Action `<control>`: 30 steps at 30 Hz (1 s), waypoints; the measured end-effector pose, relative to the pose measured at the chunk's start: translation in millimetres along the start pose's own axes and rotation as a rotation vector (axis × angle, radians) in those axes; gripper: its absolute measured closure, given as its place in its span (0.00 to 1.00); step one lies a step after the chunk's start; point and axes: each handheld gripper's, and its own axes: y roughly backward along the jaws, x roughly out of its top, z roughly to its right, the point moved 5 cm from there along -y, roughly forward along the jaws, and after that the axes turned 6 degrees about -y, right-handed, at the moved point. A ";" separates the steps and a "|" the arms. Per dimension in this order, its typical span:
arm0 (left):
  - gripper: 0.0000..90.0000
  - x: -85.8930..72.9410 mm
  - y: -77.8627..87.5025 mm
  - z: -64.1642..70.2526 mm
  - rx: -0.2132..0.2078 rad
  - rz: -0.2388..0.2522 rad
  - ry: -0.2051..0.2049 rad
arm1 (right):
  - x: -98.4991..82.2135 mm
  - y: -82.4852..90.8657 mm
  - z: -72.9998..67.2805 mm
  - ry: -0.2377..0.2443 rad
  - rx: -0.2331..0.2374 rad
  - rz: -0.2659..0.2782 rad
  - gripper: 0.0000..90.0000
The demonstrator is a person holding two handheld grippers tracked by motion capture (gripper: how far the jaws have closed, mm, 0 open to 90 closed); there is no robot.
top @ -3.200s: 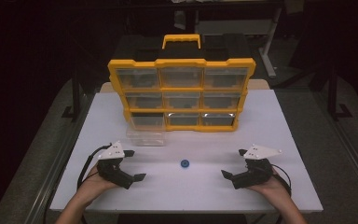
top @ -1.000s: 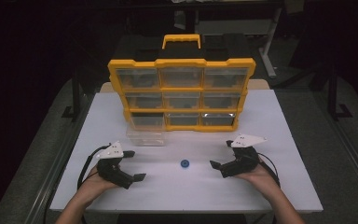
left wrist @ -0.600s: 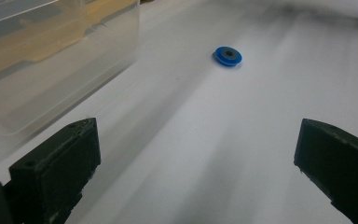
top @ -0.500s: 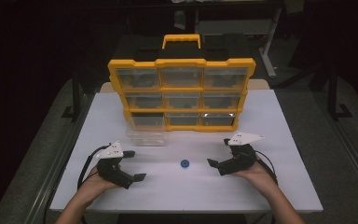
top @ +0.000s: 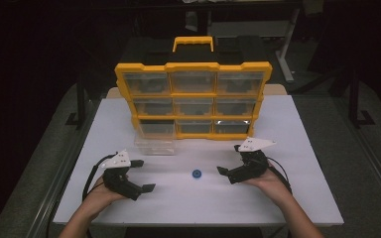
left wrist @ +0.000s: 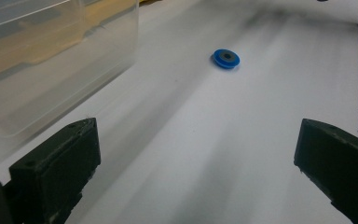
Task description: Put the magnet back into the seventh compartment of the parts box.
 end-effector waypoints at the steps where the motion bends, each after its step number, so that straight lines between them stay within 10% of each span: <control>1: 0.00 -0.1 -0.1 0.1 -0.001 -0.002 -0.001 | 0.1 -0.8 0.2 0.003 0.001 -0.001 0.00; 30: 0.00 0.9 -0.1 1.3 -0.010 0.008 0.006 | 16.4 -19.2 -5.3 0.033 0.022 -0.003 0.00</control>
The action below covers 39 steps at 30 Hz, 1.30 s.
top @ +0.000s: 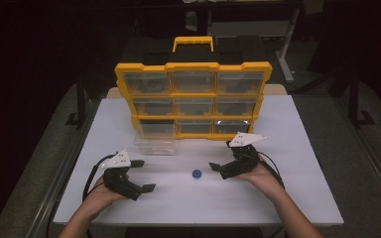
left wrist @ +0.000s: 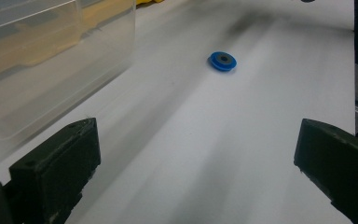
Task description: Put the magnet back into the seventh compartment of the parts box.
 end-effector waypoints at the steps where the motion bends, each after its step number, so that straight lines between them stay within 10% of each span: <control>1: 0.00 0.3 -0.1 0.1 0.001 0.002 0.001 | 0.8 -0.6 0.3 0.004 -0.001 0.001 0.00; 39: 0.01 1.3 -1.9 1.9 -0.007 -0.006 -0.002 | 17.3 -22.8 -7.0 0.017 0.024 0.005 0.00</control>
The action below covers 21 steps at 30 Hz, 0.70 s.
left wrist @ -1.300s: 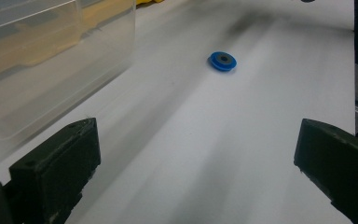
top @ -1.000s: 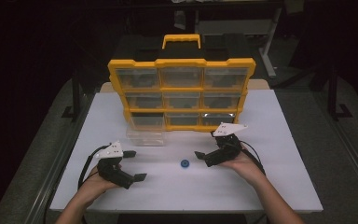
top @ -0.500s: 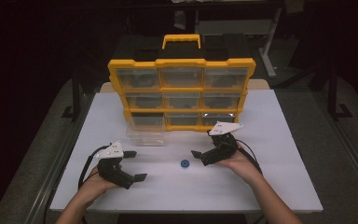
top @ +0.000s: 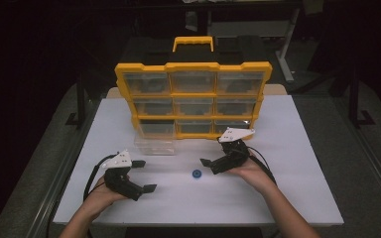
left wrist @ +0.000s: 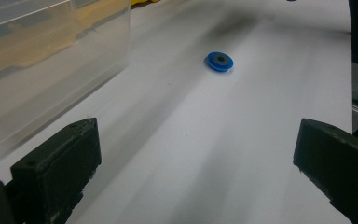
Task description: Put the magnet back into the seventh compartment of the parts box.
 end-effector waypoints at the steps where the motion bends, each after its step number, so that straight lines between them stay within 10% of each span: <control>1: 0.01 0.0 0.0 -0.3 0.000 0.002 -0.001 | 0.8 -1.7 -0.6 0.001 0.004 0.001 0.00; 21: 0.01 -0.8 -1.7 0.3 -0.002 -0.002 -0.013 | 5.1 -19.0 -9.0 0.008 0.033 0.000 0.00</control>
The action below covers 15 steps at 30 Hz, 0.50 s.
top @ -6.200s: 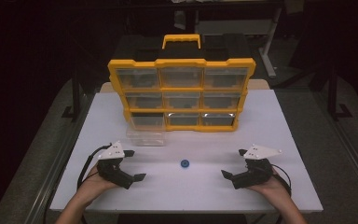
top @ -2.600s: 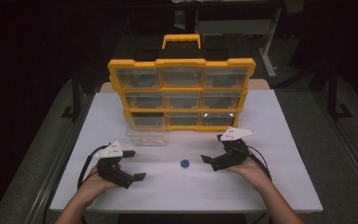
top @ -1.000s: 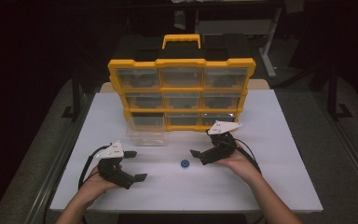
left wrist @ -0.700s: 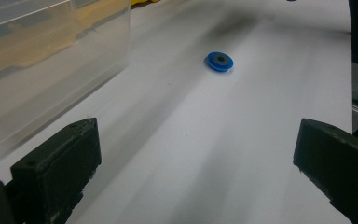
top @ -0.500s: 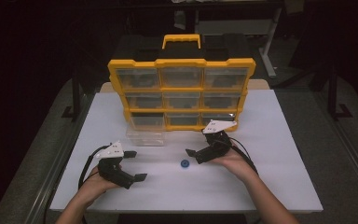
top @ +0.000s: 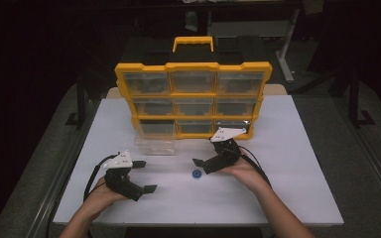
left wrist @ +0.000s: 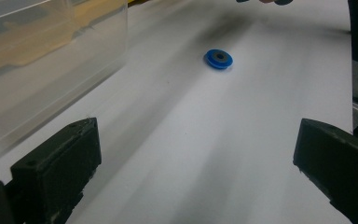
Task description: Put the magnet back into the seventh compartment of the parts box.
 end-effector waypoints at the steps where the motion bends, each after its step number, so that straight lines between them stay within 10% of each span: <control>1: 0.01 0.0 0.3 0.0 -0.001 -0.002 -0.002 | 0.1 -0.2 -0.2 0.001 0.000 0.000 0.00; 15: 0.01 -0.3 0.5 -0.9 0.012 0.001 0.001 | -3.6 -1.8 -4.5 0.008 0.013 -0.029 0.00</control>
